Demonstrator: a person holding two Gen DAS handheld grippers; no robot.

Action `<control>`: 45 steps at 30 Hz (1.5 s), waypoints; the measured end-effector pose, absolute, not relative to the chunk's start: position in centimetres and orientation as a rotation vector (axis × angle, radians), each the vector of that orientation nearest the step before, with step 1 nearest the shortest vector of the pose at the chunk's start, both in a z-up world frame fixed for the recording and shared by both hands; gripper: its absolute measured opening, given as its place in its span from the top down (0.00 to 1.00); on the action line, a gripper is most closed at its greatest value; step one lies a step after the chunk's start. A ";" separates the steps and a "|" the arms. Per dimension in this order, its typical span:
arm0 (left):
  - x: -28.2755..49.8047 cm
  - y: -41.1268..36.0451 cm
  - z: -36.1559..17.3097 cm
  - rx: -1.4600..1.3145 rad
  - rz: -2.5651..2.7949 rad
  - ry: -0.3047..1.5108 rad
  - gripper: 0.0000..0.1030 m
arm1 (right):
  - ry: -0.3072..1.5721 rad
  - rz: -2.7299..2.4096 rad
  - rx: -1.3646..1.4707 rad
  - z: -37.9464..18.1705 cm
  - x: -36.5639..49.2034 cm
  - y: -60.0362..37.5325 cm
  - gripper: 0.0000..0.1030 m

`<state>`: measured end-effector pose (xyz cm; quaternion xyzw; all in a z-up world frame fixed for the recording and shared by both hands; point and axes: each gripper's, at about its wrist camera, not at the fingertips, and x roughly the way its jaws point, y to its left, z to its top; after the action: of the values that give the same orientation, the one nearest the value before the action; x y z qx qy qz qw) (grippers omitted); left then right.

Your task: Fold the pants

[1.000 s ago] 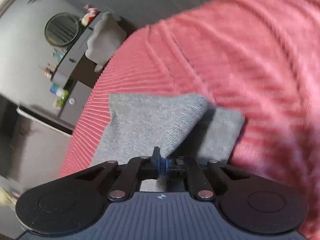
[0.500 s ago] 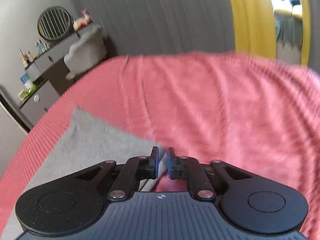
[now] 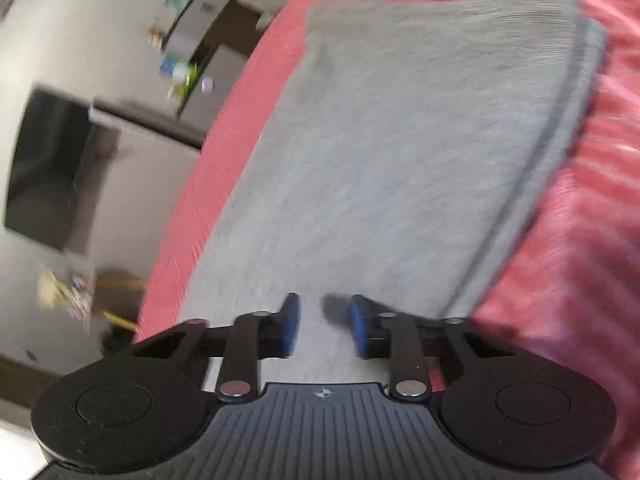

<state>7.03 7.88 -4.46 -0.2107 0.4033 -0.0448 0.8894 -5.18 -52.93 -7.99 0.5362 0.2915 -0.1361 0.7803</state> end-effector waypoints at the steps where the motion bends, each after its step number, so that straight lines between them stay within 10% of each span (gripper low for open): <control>1: 7.4 7.6 -4.5 -0.434 -0.091 0.840 0.25 | 0.598 -0.357 1.151 -7.8 -6.3 -54.0 0.79; 27: 6.3 5.1 -2.5 -0.277 0.012 0.722 0.17 | 0.376 -0.789 1.112 -4.4 -11.6 -59.1 0.53; 32: 7.7 3.4 -2.2 -0.242 0.005 0.676 0.16 | 0.389 -0.491 1.037 -3.0 -7.1 -54.1 0.34; 40: 9.9 4.6 -3.9 -0.218 0.078 0.651 0.15 | 0.769 0.116 1.054 -8.1 7.4 -41.0 0.35; 45: 11.1 6.8 -4.7 -0.285 0.162 0.665 0.14 | 0.732 0.059 0.981 -7.9 7.6 -43.5 0.54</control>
<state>11.09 6.80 -4.72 -0.1392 0.3251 0.0794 0.9320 7.61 -43.54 -7.93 0.4605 0.3433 0.0279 0.8181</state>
